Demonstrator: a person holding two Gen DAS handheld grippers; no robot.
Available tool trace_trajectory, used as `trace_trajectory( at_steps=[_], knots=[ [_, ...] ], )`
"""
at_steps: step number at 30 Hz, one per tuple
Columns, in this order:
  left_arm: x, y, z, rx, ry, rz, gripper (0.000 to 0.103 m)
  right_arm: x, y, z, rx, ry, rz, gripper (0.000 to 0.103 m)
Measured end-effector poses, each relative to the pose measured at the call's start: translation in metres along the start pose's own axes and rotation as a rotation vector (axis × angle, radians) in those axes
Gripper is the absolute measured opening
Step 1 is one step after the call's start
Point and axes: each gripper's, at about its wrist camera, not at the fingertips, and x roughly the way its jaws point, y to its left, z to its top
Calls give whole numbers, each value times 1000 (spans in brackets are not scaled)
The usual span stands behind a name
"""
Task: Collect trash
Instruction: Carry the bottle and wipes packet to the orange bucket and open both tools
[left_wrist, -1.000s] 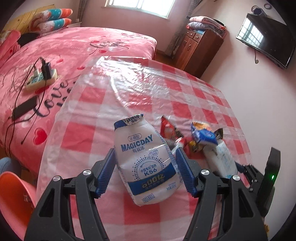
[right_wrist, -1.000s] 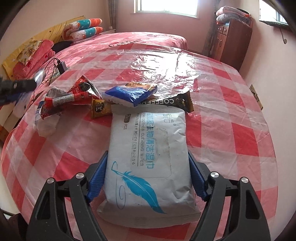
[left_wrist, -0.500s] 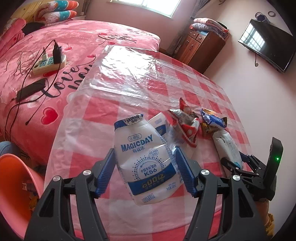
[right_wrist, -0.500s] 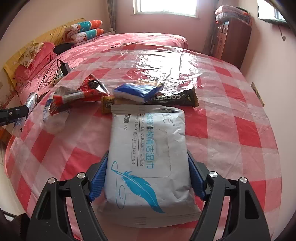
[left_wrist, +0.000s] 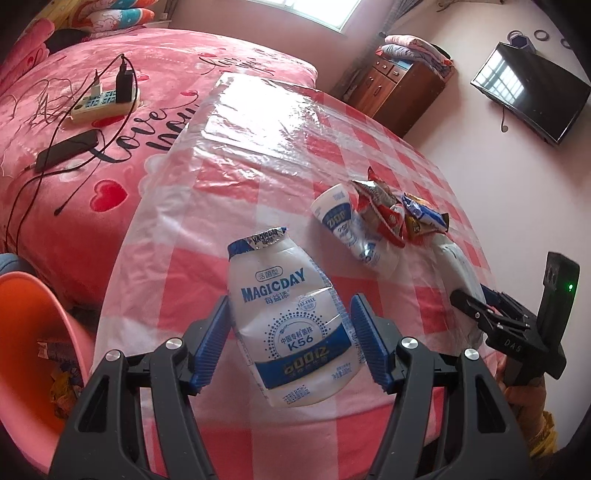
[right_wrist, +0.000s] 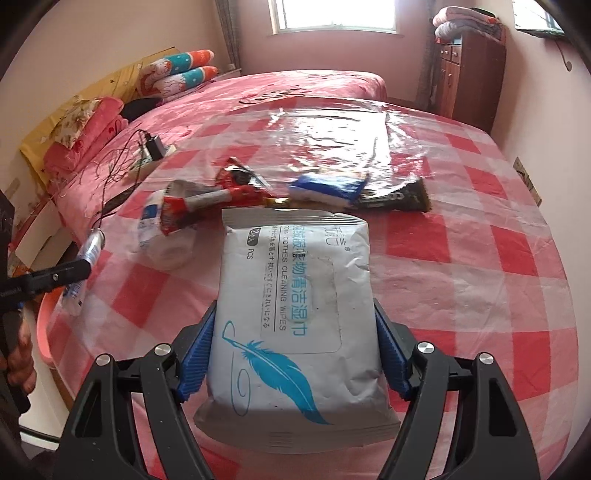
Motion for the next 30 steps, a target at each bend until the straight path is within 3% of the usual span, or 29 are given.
trace_trajectory(
  at_steps=[13,30],
  knots=[
    [-26,42,-19,-68,-23,16,66,-6,97,11,-163,0,136,76],
    [-79,127,-52,-233,-88,135,66,21,242,23,-399,63,368,76]
  ],
)
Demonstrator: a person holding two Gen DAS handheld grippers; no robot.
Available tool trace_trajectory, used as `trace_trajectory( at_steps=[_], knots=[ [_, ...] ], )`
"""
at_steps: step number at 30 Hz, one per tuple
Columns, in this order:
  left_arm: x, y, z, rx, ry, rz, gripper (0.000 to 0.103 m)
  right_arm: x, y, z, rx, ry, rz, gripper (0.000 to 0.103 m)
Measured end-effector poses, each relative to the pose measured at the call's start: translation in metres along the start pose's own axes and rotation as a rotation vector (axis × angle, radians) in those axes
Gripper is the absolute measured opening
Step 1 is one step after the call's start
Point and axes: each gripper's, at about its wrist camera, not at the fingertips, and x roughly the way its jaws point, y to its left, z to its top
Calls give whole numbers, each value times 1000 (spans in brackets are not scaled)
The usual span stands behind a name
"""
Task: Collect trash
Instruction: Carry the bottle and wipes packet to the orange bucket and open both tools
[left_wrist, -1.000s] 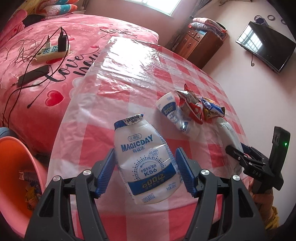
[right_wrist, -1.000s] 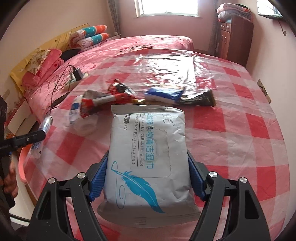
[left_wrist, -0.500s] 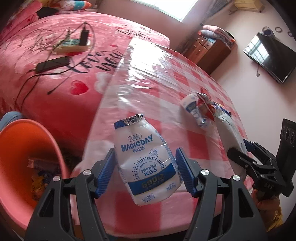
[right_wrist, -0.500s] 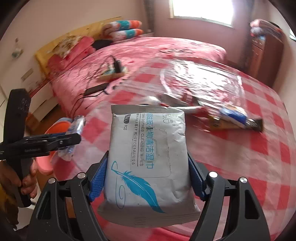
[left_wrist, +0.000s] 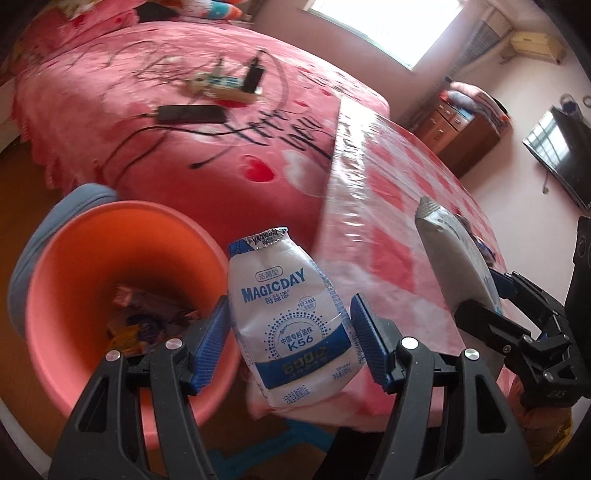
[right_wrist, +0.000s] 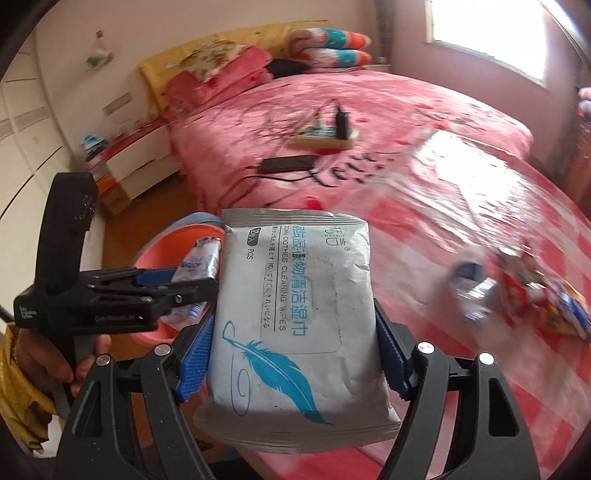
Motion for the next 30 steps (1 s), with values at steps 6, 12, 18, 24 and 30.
trace_trajectory(
  at_steps=[6,12,18,24,30],
  knots=[
    [-13,43,-9,-82,-15,59,66,31,35,17,-58,31,79,76],
    [-13,74,-20,-145,-9,96,66,58,61,27,-101,67,135,76],
    [-10,94,-25,-183,-2,120,66,72,85,33,-145,76,163,76],
    [-8,116,-30,-246,-4,160,69,89,94,40,-144,75,196,86],
    [-8,132,-35,-296,0,197,75,84,79,42,-65,48,229,89]
  ],
)
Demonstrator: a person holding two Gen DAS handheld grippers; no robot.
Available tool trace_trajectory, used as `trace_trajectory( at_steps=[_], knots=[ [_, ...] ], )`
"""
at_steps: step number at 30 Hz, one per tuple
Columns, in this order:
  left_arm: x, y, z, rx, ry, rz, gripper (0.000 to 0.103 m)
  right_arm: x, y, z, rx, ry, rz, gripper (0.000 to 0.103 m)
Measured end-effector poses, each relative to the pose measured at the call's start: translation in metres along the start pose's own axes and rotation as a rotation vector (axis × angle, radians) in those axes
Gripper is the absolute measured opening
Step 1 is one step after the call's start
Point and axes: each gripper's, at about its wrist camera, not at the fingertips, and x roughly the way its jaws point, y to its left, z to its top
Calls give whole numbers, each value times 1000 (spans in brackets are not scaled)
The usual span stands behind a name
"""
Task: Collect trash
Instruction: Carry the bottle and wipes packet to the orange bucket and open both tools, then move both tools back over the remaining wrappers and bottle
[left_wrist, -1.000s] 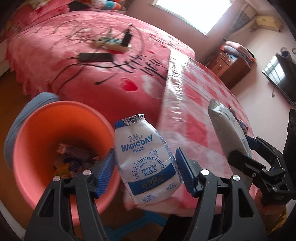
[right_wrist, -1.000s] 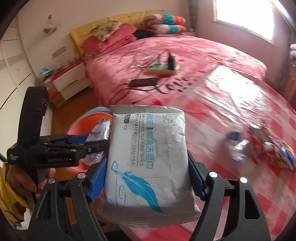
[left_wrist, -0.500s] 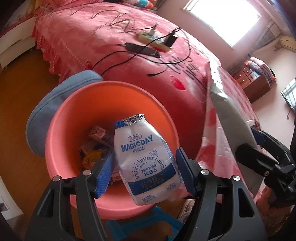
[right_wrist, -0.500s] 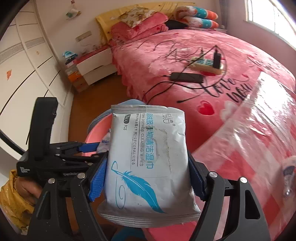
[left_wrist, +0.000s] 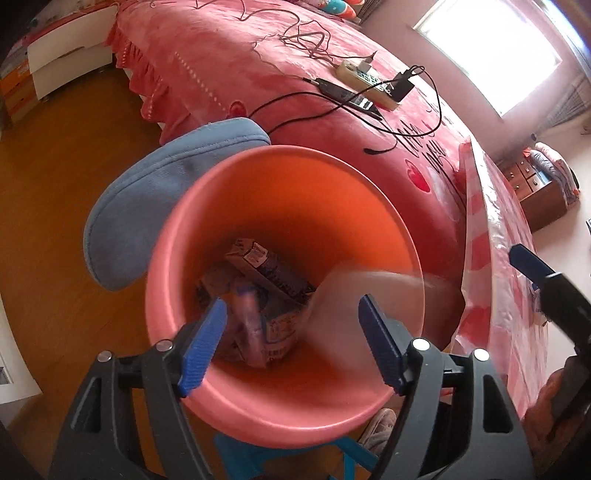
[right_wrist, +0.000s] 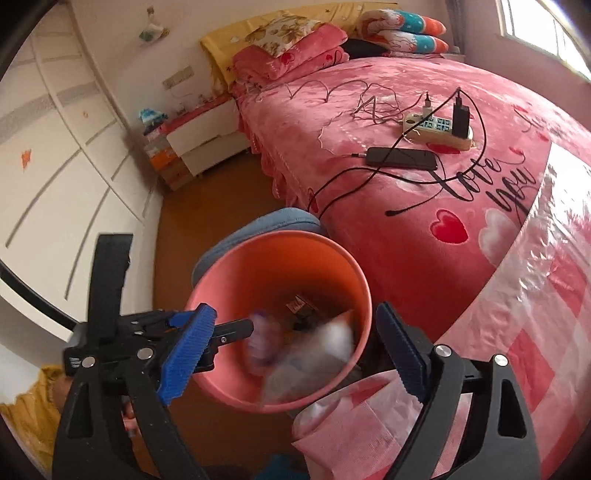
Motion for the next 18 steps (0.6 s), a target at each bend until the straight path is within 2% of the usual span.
trace_trajectory(
  at_steps=[10,18],
  knots=[
    [-3,-16,5,31,-31,0,76,-35,-22,-18,46,-53,-56,89],
    [-11,-41,5,89,-56,-38,76,-60,-31,-34,65,-109,-89,89]
  ],
)
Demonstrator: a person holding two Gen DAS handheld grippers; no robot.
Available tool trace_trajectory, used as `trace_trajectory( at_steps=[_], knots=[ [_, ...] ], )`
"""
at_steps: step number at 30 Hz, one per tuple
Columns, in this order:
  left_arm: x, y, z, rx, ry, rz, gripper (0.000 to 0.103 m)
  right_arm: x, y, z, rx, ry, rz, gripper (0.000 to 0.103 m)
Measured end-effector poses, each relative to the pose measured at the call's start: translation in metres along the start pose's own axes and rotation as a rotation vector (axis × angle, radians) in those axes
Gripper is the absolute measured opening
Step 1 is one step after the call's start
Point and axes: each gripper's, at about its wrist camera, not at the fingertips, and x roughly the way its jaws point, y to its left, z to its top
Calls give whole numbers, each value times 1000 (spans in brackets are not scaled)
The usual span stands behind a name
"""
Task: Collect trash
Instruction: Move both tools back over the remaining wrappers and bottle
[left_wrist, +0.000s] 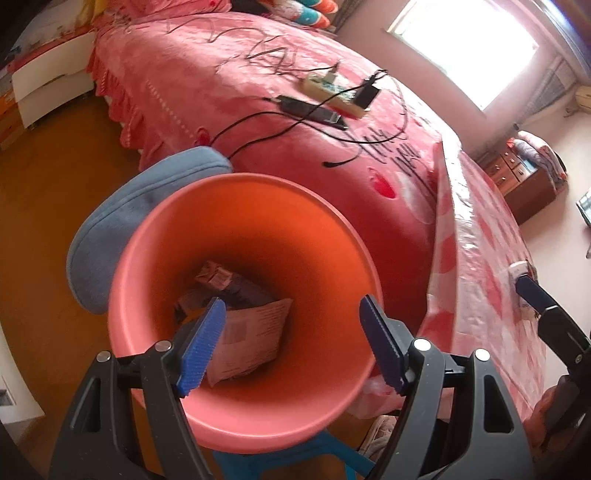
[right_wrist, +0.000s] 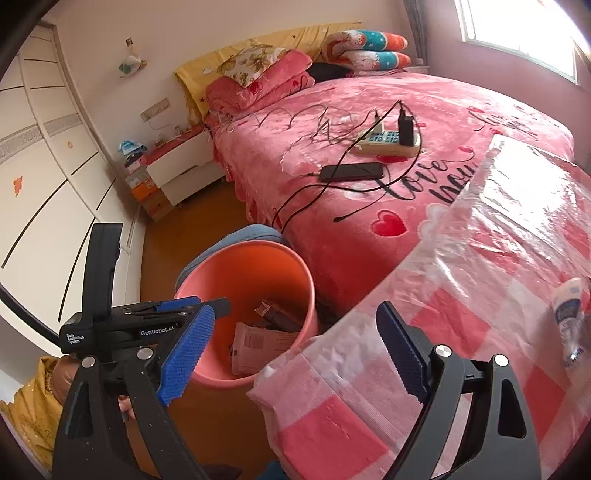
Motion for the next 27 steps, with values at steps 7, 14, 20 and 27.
trace_trajectory(
  at_steps=[7,14,20,27],
  knots=[
    [-4,-31,1,78,-16,-26,76,-19,-19,-7,50,-28,-22,89],
    [-5,-59,0,127,-15,-47,76,-40,-36,-14,86,-66,-39,89],
    [-4,-84,-2,170,-8,-60,76,-60,-52,-21,115,-100,-57,89],
    [-3,-111,-6,221,1,-72,76,-78,-73,-31,156,-129,-78,89]
  ],
)
